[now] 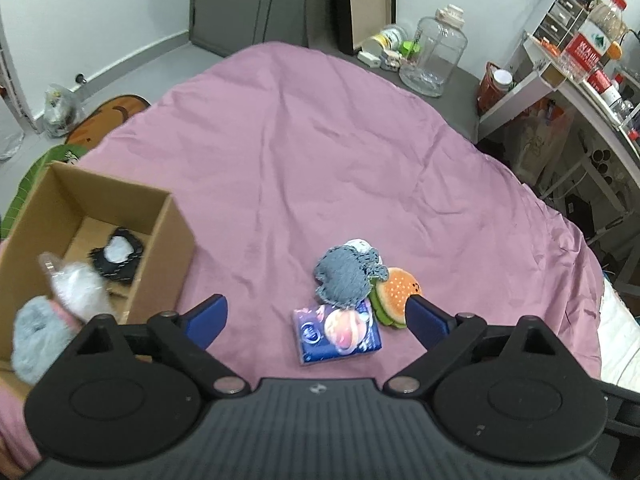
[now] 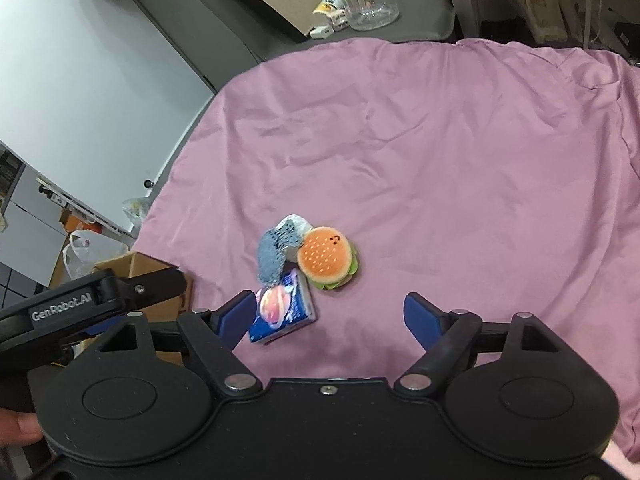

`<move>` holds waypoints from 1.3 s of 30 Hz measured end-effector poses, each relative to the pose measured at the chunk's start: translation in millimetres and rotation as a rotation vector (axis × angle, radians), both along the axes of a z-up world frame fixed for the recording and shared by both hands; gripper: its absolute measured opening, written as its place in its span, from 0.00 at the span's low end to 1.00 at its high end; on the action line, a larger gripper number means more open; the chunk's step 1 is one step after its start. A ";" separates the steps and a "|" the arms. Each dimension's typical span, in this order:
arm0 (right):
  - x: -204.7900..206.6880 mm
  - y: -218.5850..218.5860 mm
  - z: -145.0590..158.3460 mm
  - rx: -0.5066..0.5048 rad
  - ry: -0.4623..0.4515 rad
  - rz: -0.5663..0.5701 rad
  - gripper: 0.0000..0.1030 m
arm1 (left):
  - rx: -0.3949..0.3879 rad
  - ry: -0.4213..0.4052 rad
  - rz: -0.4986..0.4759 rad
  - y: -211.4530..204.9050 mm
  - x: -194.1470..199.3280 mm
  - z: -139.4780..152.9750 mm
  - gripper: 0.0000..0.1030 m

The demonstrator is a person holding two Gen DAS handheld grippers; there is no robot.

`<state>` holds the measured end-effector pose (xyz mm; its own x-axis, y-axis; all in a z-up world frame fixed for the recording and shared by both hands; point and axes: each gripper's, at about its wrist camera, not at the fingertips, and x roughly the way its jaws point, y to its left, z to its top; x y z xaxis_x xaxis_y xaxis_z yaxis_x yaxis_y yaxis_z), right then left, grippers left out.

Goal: Organize soft objects
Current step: 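Grasp the gray knitted plush with the left gripper while the right grasps the burger plush, then carry the knitted plush with the left gripper while the right carries the burger to the box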

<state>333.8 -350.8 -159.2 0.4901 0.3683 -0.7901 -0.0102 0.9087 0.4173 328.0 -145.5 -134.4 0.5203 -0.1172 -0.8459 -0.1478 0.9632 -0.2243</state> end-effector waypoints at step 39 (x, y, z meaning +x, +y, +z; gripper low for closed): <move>78.1 59.6 -71.5 -0.165 0.139 0.172 0.38 | -0.154 0.180 0.036 26.1 80.6 -67.4 0.22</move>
<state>411.8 -291.2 -230.6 0.3140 0.2976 -0.9016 -0.1236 0.9543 0.2720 408.6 -119.5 -201.8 0.3692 -0.2357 -0.8989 -0.2324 0.9131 -0.3349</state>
